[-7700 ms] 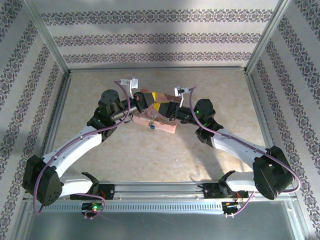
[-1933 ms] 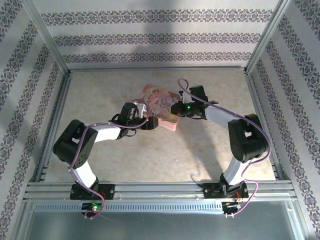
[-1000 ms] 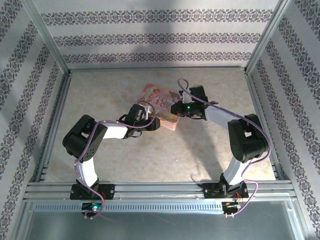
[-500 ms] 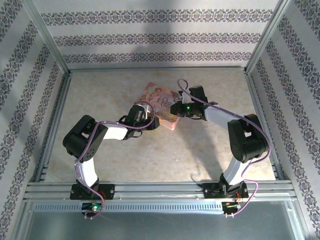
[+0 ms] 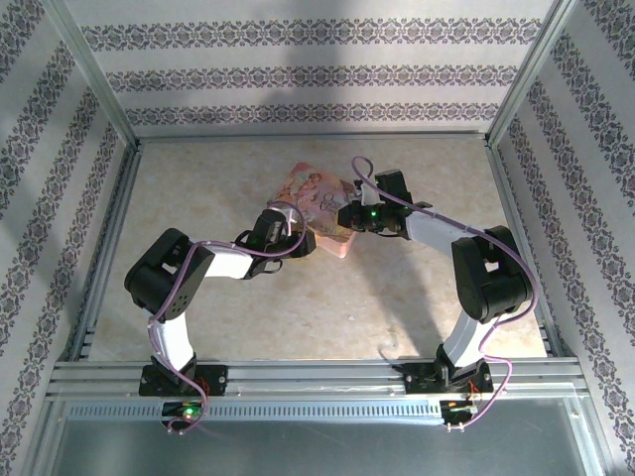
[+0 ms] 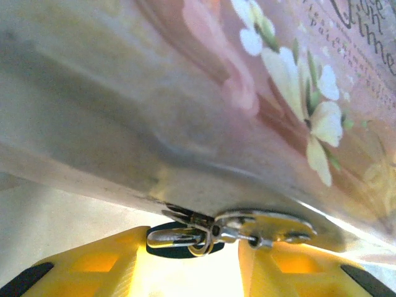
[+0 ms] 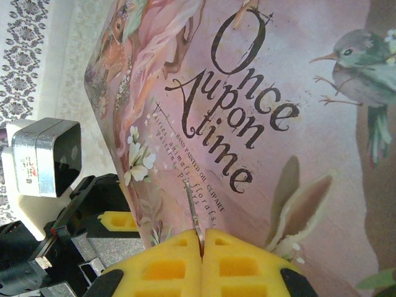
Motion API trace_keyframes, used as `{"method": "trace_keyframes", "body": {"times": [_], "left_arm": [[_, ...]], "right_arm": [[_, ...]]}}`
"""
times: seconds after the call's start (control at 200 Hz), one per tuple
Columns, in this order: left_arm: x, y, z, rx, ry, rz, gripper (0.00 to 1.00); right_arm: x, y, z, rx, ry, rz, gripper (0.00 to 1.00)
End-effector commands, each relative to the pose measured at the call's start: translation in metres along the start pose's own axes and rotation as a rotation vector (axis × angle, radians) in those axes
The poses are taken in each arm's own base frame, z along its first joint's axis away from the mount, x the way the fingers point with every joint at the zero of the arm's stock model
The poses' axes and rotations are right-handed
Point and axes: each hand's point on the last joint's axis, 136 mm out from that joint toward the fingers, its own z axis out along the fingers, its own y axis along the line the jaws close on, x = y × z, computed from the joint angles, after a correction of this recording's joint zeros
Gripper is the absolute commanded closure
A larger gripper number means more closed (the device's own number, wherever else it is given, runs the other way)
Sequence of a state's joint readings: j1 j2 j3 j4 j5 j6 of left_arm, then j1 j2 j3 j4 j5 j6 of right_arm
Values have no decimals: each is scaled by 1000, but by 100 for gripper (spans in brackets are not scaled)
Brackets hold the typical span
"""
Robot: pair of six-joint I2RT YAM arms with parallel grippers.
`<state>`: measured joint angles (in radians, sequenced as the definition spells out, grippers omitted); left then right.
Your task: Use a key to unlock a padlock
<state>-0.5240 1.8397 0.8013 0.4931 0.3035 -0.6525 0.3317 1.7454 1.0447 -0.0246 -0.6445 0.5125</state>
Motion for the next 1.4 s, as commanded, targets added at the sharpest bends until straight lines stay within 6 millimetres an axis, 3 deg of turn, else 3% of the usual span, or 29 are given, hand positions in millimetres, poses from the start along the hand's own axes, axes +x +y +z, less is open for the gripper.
{"method": "trace_keyframes", "body": {"times": [0.0,0.49,0.9,1.034,1.209,1.394], "left_arm": [[-20,-10,-5,15,-92,18,59],[-28,-10,-9,5,-115,31,59],[-30,-12,-5,17,-121,20,74],[-30,-16,-8,31,-118,21,76],[-26,-27,-15,73,-81,20,76],[-15,-41,-23,124,-11,5,73]], "right_arm": [[15,-6,1,28,37,11,100],[17,-6,0,30,35,9,100],[15,0,-2,18,22,6,100],[8,15,-11,-16,-3,-10,100],[3,37,-36,-42,-59,-79,100],[29,41,-51,-34,-64,-177,100]]}}
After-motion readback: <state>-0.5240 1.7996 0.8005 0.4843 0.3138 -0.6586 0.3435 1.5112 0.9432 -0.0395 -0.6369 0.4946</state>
